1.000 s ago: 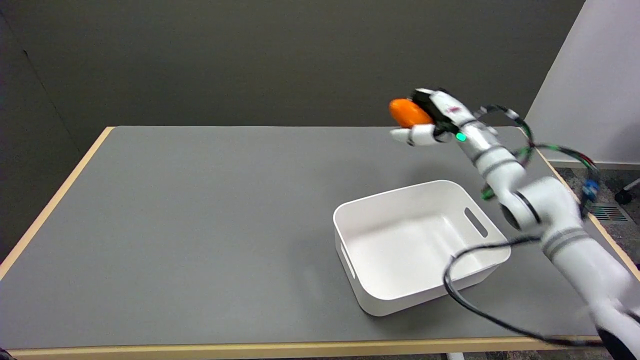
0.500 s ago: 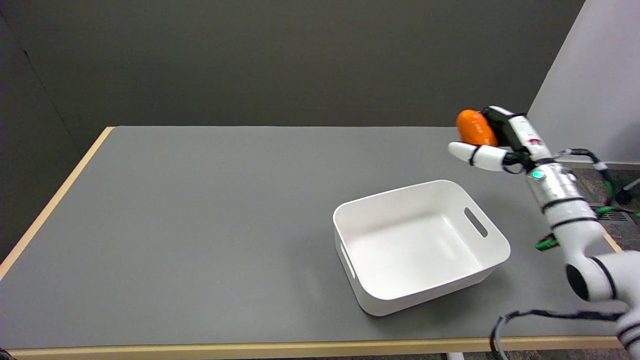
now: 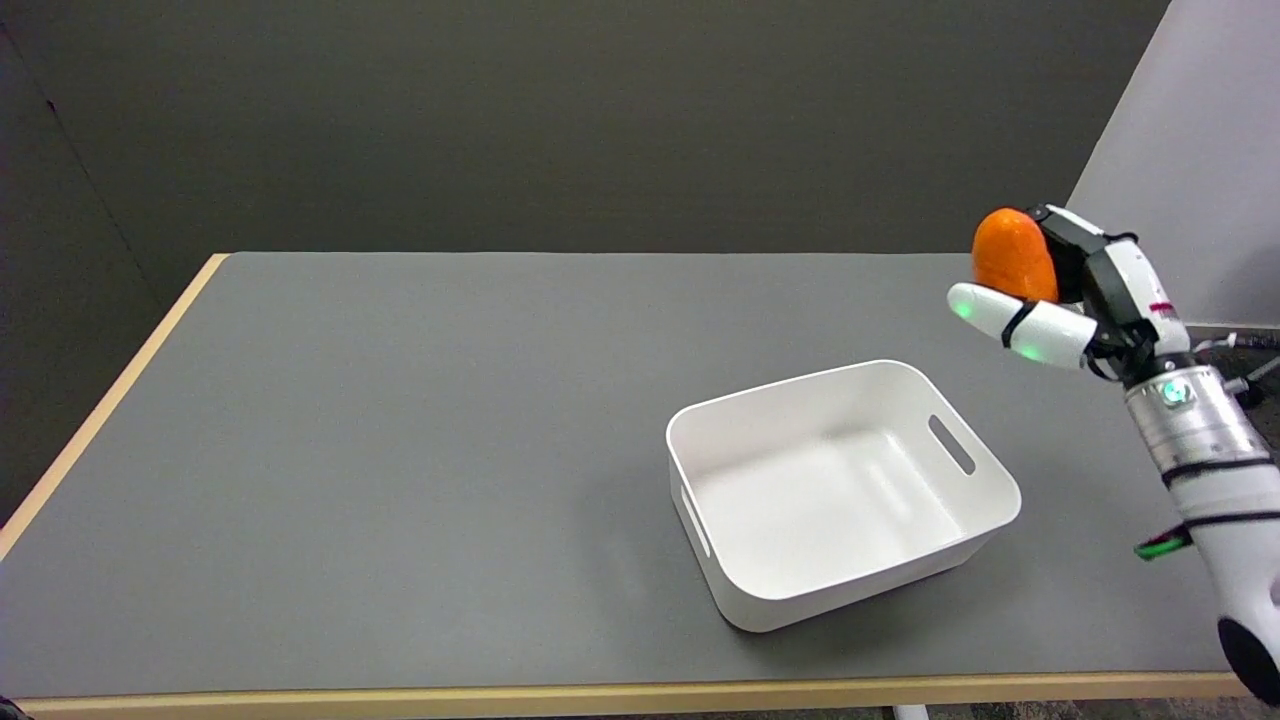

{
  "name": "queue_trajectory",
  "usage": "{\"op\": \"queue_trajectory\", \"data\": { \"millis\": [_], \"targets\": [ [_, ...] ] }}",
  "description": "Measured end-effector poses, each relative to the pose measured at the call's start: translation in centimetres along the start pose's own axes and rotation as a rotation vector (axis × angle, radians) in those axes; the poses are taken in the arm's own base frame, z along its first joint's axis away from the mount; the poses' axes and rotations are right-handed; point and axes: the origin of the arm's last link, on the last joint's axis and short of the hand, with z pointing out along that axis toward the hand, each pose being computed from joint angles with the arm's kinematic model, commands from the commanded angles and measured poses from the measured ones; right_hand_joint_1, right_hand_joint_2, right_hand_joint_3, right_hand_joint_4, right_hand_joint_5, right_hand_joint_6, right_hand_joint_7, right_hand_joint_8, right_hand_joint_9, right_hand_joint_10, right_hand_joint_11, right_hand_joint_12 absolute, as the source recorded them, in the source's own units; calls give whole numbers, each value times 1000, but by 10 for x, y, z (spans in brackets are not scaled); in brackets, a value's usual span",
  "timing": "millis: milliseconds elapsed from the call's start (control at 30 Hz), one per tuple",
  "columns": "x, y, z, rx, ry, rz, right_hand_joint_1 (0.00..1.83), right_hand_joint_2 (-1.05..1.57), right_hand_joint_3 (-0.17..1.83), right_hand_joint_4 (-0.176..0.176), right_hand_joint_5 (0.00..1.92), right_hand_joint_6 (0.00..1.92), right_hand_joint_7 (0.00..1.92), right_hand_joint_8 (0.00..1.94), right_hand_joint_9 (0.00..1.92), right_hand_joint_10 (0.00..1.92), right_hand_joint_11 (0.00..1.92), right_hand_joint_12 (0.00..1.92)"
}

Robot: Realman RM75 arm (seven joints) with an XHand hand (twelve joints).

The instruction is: Place mango into white box.

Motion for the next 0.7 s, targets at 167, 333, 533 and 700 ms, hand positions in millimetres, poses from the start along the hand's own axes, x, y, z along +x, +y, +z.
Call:
{"op": "queue_trajectory", "data": {
  "millis": [167, 333, 533, 700],
  "targets": [
    [-14, -11, -20, 19, -44, 57, 1206, 931, 637, -176, 750, 1478, 803, 1486, 1006, 1682, 1019, 1921],
    [-33, -20, -35, 27, -107, 94, 1206, 936, 627, -176, 750, 1473, 803, 1482, 1008, 1681, 1018, 1921],
    [-55, -28, -48, 40, -188, 109, 1206, 941, 615, -176, 749, 1467, 802, 1478, 1010, 1685, 1020, 1921],
    [-68, -33, -51, 46, -243, 100, 1207, 940, 615, -176, 750, 1467, 802, 1478, 1010, 1688, 1023, 1921]
  ]
}}
